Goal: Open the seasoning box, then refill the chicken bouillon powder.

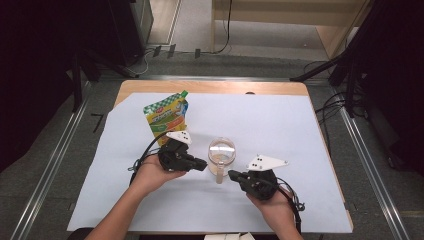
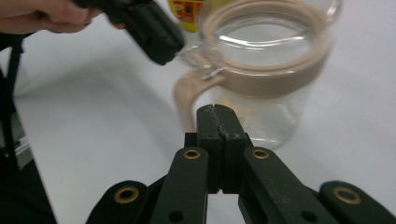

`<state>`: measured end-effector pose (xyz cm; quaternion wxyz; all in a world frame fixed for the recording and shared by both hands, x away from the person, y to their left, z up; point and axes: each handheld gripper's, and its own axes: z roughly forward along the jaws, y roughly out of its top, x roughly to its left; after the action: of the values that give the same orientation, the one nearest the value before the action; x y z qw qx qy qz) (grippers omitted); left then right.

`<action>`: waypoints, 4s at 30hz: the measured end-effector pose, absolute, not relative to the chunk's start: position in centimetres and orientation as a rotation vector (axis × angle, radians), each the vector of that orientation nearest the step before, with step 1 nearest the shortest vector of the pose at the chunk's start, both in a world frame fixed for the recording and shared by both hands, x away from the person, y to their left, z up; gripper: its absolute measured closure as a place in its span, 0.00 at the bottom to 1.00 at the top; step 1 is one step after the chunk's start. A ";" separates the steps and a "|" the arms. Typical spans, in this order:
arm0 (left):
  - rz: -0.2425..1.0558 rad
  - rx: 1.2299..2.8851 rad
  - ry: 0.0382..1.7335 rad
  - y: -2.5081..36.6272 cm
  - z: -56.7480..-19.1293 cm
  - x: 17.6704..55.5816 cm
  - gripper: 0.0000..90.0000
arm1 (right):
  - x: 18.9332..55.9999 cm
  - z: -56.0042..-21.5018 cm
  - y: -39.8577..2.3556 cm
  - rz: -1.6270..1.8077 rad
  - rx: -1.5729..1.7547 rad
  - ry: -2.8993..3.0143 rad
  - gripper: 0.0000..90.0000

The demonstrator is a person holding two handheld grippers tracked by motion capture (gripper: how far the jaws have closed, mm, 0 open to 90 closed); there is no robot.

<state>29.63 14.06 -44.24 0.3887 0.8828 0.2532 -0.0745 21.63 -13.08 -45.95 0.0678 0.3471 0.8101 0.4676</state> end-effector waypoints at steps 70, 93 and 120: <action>-0.104 2.224 0.634 13.9 -44.4 30.1 0.55 | 24.7 -48.0 -16.7 1.272 1.177 2.406 1.00; -0.128 2.227 0.582 12.3 -44.8 30.0 0.52 | 28.7 -48.3 -19.0 1.256 1.282 2.317 1.00; -0.155 2.216 0.534 9.0 -43.6 32.7 0.27 | 29.7 -46.7 -21.5 1.250 1.333 2.344 1.00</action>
<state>32.66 8.97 -43.61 0.4153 0.8824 0.2125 -0.0616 29.72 -21.47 -46.66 0.0845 0.4470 0.7859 0.4189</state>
